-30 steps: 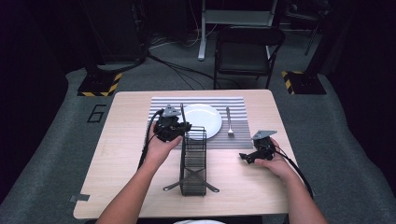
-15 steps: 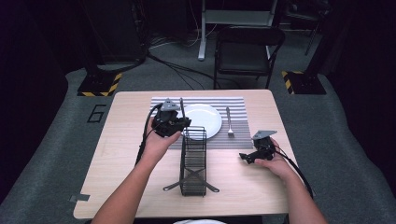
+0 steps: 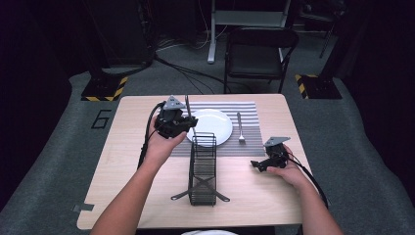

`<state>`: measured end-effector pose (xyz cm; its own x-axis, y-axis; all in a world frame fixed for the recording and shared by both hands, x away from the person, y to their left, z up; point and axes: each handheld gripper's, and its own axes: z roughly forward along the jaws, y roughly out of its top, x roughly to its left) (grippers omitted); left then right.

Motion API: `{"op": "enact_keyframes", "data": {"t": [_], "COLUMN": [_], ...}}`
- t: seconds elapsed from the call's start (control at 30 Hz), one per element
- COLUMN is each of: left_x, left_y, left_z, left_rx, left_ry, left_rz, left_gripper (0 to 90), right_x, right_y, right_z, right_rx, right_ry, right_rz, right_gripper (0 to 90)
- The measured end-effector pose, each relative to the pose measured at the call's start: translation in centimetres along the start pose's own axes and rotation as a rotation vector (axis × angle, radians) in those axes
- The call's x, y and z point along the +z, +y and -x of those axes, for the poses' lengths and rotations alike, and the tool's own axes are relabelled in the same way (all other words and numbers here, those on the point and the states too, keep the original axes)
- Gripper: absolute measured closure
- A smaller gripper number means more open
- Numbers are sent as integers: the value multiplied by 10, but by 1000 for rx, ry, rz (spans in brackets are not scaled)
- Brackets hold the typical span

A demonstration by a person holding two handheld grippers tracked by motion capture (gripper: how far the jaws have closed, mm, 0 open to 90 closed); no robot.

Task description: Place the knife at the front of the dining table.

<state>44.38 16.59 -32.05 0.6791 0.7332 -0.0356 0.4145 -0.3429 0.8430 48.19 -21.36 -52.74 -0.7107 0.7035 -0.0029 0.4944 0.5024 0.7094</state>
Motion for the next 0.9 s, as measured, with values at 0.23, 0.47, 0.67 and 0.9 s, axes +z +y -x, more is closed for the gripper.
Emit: {"op": "enact_keyframes", "data": {"t": [0.23,0.47,0.67,0.9], "left_x": [-9,-18,-26,-32], "left_y": [8,15,20,20], "left_z": [-2,-6,-13,-20], "left_rx": [3,4,1,-8], "left_ry": [-2,17,39,62], "left_rz": [9,22,31,36], "left_gripper": [808,809,809,809], "right_x": [0,0,0,0], "right_y": [0,0,0,0], "right_z": [0,0,0,0], "right_rx": [0,1,-1,-2], "right_ry": [0,0,0,0], "right_rz": [0,0,-1,-1], "right_gripper": [0,0,0,0]}}
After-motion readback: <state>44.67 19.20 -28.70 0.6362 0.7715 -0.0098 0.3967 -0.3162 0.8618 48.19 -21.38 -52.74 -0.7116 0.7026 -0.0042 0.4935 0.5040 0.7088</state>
